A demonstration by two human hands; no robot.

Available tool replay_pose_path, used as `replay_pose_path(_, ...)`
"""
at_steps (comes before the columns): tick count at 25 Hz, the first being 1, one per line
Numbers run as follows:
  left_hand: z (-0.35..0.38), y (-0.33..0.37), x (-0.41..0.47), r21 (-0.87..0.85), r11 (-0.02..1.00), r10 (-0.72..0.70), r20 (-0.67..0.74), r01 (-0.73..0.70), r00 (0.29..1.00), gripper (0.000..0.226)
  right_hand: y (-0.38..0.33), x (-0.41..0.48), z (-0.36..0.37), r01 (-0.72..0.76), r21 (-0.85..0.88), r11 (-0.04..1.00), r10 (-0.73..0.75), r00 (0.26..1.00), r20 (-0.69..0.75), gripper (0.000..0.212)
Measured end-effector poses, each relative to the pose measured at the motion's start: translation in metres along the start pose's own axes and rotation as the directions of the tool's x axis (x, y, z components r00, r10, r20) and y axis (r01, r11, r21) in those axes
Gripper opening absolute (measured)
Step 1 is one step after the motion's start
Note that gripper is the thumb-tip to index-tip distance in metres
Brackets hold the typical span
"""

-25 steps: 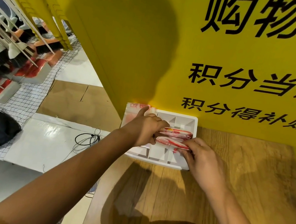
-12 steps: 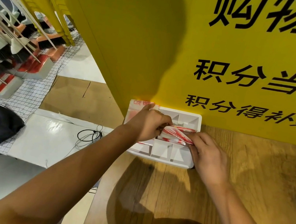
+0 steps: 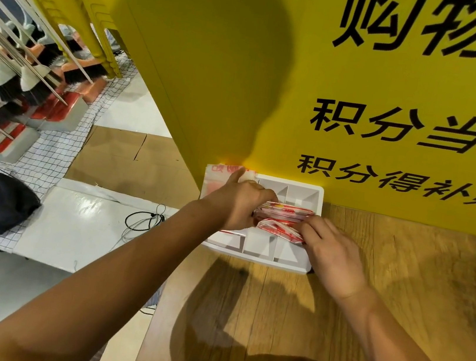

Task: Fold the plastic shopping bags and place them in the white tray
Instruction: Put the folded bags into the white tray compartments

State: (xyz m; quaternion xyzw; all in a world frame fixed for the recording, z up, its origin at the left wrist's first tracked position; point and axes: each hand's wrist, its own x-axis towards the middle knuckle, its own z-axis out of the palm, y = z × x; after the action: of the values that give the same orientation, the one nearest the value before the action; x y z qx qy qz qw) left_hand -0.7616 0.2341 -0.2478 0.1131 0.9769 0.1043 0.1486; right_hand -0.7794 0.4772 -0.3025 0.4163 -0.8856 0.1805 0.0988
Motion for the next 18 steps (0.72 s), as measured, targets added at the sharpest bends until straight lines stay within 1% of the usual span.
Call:
replay_pose_path(2, -0.005, 0.003, -0.002, 0.059, 0.998, 0.006, 0.104, -0.013, 0.995, 0.071, 0.0, 0.002, 0.001, -0.016, -0.02, 1.0, 0.016, 0.999, 0.049, 0.049)
replay_pose_path(3, -0.005, 0.005, -0.002, 0.068, 0.998, 0.009, 0.125, -0.018, 0.992, 0.077, -0.001, 0.003, 0.001, -0.038, -0.023, 0.999, 0.039, 0.998, 0.056, 0.049)
replay_pose_path(4, -0.004, 0.006, -0.003, 0.051, 0.999, 0.012, 0.11, -0.017, 0.994, 0.076, -0.002, 0.005, 0.001, -0.063, -0.025, 0.998, 0.064, 0.996, 0.057, 0.046)
replay_pose_path(6, 0.0, 0.004, -0.004, -0.001, 1.0, 0.008, 0.017, -0.008, 1.0, 0.06, -0.004, 0.011, -0.003, -0.109, -0.017, 0.994, 0.11, 0.992, 0.069, 0.038)
replay_pose_path(7, 0.001, 0.004, -0.004, -0.008, 1.0, 0.004, -0.022, -0.004, 1.0, 0.053, -0.004, 0.013, -0.005, -0.13, -0.011, 0.991, 0.13, 0.987, 0.091, 0.034)
replay_pose_path(9, 0.004, 0.005, -0.004, 0.006, 1.0, 0.0, -0.058, 0.0, 0.998, 0.048, -0.003, 0.013, -0.012, -0.144, -0.016, 0.989, 0.145, 0.978, 0.147, 0.029)
replay_pose_path(12, 0.004, 0.007, -0.002, 0.095, 0.995, 0.017, -0.065, -0.011, 0.998, 0.05, -0.004, 0.011, -0.021, -0.132, 0.018, 0.991, 0.127, 0.976, 0.177, 0.027)
replay_pose_path(14, 0.003, 0.008, -0.002, 0.174, 0.984, 0.038, -0.039, -0.031, 0.999, 0.052, -0.005, 0.014, -0.023, -0.175, 0.035, 0.984, 0.162, 0.96, 0.229, 0.028)
replay_pose_path(16, 0.001, 0.009, -0.001, 0.197, 0.98, 0.038, 0.001, -0.038, 0.999, 0.056, -0.005, 0.019, -0.023, -0.215, 0.047, 0.975, 0.196, 0.945, 0.26, 0.03)
replay_pose_path(18, -0.004, 0.01, 0.001, 0.204, 0.978, 0.033, 0.017, -0.036, 0.999, 0.054, -0.008, 0.022, -0.024, -0.235, 0.054, 0.971, 0.213, 0.941, 0.263, 0.032)
